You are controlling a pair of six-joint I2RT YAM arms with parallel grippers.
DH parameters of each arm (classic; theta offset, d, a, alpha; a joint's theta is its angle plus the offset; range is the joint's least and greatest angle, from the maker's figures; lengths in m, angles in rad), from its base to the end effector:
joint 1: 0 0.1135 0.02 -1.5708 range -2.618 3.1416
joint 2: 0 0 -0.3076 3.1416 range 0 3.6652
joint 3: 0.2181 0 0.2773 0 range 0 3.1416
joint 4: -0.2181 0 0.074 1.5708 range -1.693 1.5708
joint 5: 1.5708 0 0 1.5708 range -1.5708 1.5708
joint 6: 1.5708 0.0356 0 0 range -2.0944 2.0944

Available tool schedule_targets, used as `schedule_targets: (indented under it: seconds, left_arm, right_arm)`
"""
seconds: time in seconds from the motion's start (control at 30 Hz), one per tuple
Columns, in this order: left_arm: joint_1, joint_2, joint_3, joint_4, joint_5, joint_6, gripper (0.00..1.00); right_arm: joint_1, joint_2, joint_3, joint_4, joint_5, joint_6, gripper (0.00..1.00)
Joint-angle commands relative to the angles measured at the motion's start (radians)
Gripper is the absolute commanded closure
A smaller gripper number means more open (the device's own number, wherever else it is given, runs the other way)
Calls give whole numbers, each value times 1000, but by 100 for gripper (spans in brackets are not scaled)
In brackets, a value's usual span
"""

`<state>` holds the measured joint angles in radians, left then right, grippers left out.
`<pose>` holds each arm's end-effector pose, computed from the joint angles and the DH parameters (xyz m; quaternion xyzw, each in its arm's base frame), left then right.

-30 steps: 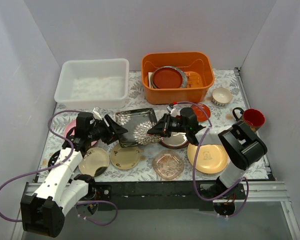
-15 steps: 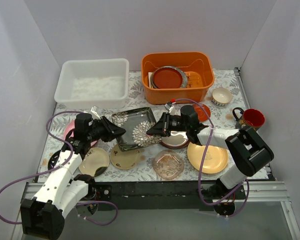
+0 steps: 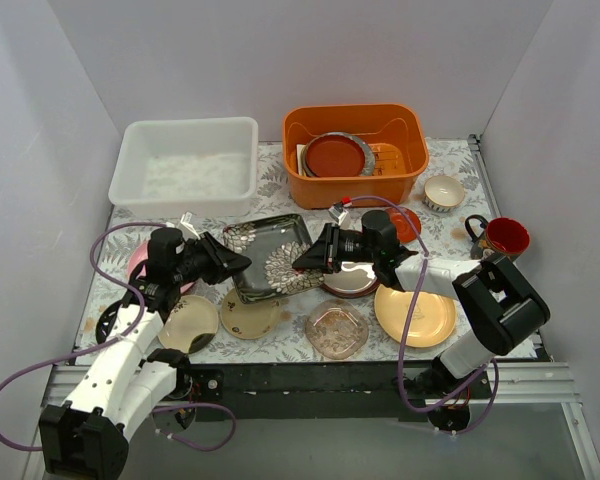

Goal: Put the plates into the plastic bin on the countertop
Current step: Place the plate in the plastic bin.

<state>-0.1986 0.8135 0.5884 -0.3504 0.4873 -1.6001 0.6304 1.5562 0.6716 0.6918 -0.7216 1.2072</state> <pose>0.1677 -0.0508 0.2777 -0.4618 0.7261 -0.4946 0.1222 0.2546 0.2149 0.2303 -0.0098 0.7562 0.6382 0.1443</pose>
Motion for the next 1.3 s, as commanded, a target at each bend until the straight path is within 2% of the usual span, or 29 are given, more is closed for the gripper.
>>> schedule_targets:
  seconds: [0.0,0.03,0.07,0.13,0.17,0.23,0.3,0.43,0.7,0.97,1.1,1.27]
  left_arm:
    - [1,-1,36,-2,-26,31,100]
    - [2,4,40,-2,-26,35,100]
    - [2,7,48,-1,-26,40,100]
    - [1,13,63,-4,-24,45,100]
    - [1,18,70,-2,-23,46,100]
    - [1,26,79,4,-19,48,100]
    - [1,30,83,14,-15,49,100]
    - [1,36,90,34,-9,43,100]
    - [1,76,172,51,-21,48,100]
    - [5,214,303,54,-79,69,100]
    - [14,297,430,68,-92,80,100]
    - [73,403,536,94,-64,62,100]
  right_arm:
    - [2,-64,56,63,-18,-38,56]
    - [2,-71,54,48,-9,-46,47]
    - [2,-82,57,11,0,-75,30]
    - [0,-120,75,-69,28,-122,18]
    - [0,-134,107,-166,39,-185,8]
    - [0,-172,144,-268,85,-251,2]
    - [0,-197,187,-389,109,-328,2]
    - [0,-217,210,-504,163,-389,2]
    - [-6,-275,158,-554,217,-420,2]
    - [-21,-389,195,-667,295,-503,2]
    - [-28,-416,223,-734,320,-540,2]
    - [-34,-441,224,-764,320,-560,2]
